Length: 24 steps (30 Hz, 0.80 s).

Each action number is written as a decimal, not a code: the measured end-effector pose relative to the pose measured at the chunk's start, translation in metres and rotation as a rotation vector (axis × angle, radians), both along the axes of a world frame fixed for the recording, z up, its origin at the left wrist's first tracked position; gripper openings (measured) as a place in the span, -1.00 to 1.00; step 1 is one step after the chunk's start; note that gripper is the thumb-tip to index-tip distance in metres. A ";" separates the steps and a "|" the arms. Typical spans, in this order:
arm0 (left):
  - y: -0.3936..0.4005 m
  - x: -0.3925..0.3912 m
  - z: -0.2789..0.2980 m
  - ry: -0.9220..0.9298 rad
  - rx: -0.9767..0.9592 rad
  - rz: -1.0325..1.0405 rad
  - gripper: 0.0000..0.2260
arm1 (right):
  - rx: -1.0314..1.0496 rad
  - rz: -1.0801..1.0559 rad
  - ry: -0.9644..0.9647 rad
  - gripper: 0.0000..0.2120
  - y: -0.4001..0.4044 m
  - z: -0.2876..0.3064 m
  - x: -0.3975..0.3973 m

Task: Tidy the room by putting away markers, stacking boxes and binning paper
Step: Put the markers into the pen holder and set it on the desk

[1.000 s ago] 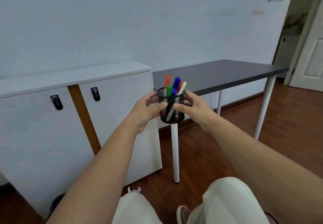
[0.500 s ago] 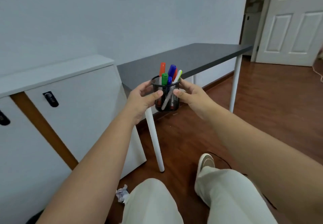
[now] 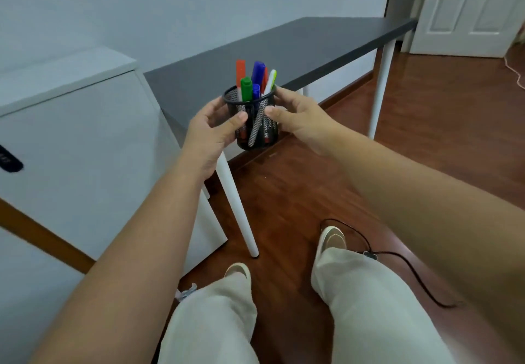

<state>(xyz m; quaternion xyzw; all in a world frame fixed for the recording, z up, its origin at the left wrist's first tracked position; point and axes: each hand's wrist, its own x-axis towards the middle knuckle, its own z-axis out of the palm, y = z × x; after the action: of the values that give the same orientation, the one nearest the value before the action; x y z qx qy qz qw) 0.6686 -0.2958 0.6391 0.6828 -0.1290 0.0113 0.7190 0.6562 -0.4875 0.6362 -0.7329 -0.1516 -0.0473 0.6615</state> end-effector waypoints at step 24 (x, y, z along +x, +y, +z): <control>0.049 0.136 0.011 -0.045 0.015 0.175 -0.56 | -0.017 0.043 -0.047 -0.51 0.074 0.007 0.163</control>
<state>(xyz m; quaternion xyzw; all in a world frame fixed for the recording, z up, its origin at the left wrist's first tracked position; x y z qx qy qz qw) 0.8049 -0.2463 0.6501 0.6966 -0.0850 0.0884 0.7069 0.8189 -0.4134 0.6430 -0.7337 -0.1831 -0.0490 0.6525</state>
